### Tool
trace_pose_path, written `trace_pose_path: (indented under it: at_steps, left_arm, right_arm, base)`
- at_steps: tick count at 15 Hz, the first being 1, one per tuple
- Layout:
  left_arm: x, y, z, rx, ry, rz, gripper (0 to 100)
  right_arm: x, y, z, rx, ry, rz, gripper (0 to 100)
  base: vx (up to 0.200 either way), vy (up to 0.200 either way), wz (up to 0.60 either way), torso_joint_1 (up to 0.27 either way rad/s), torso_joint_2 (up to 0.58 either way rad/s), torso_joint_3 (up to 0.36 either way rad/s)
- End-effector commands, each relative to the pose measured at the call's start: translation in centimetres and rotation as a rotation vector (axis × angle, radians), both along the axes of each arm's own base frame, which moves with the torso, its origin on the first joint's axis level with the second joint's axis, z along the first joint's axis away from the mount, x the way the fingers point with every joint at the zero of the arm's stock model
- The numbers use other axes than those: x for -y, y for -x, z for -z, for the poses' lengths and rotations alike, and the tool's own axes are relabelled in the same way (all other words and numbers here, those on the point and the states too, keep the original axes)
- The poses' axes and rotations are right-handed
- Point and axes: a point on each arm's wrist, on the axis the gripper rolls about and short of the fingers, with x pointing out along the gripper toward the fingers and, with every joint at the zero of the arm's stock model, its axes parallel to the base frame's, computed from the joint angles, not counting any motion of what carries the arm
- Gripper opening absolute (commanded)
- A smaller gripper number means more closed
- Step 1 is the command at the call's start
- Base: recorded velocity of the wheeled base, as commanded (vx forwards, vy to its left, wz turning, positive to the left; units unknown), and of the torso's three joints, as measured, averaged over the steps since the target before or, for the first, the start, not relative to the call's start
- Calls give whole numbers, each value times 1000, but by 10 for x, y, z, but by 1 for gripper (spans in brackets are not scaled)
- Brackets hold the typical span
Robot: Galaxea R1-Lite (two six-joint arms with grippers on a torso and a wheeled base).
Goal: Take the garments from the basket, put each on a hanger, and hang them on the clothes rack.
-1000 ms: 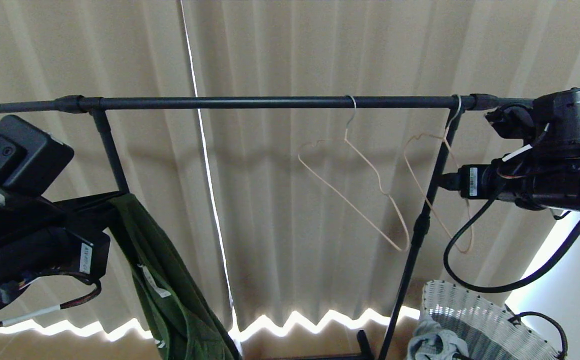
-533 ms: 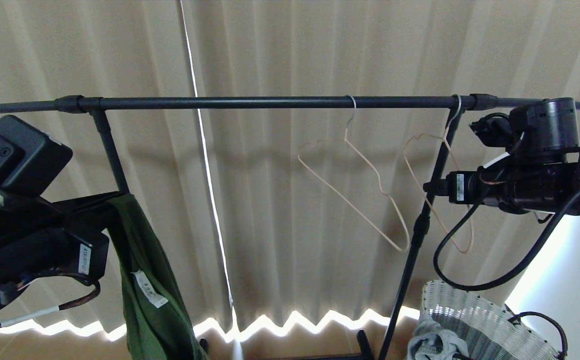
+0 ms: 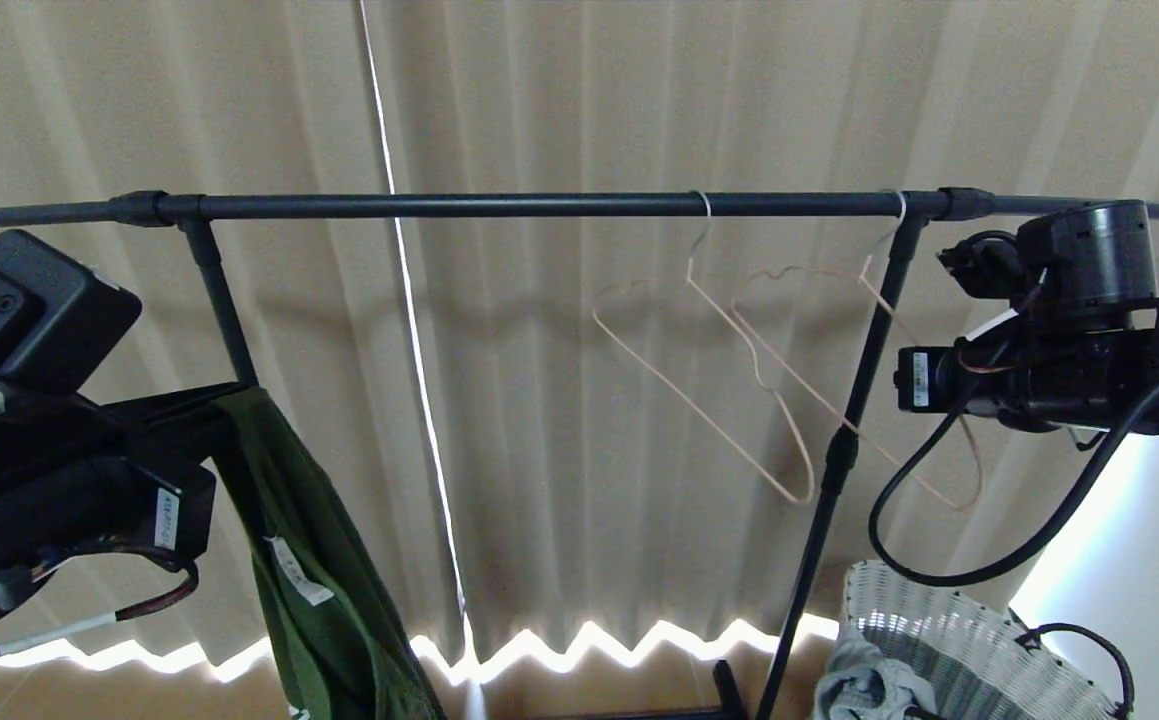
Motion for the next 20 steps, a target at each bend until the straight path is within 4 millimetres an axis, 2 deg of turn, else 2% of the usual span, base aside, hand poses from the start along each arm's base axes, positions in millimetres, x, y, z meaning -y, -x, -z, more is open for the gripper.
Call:
trace_pose_path:
  at_steps: [1, 5, 11, 14, 19, 20]
  left_arm:
    - [0, 0, 0, 1, 0, 0, 0]
    - [0, 0, 0, 1, 0, 0, 0]
    - [2, 0, 0, 6, -24, 14, 0]
    - [3, -1, 0, 3, -27, 19, 0]
    - [4, -4, 3, -13, -32, 8, 0]
    - [3, -4, 3, -13, -32, 2, 0]
  right_arm:
    - [0, 2, -3, 9, -1, -1, 0]
    - [2, 9, -7, 23, -3, -2, 0]
    - [7, 32, -32, 115, -24, -10, 0]
    - [10, 51, -35, 132, -19, -23, 0]
    - [10, 94, -38, 162, -24, -93, 0]
    - [11, 99, -38, 166, -26, -96, 0]
  base:
    - [0, 0, 0, 0, 0, 0]
    - [0, 0, 0, 0, 0, 0]
    - [0, 0, 0, 0, 0, 0]
    - [0, 0, 0, 0, 0, 0]
    - [0, 0, 0, 0, 0, 0]
    - [-200, 0, 0, 7, 2, 2]
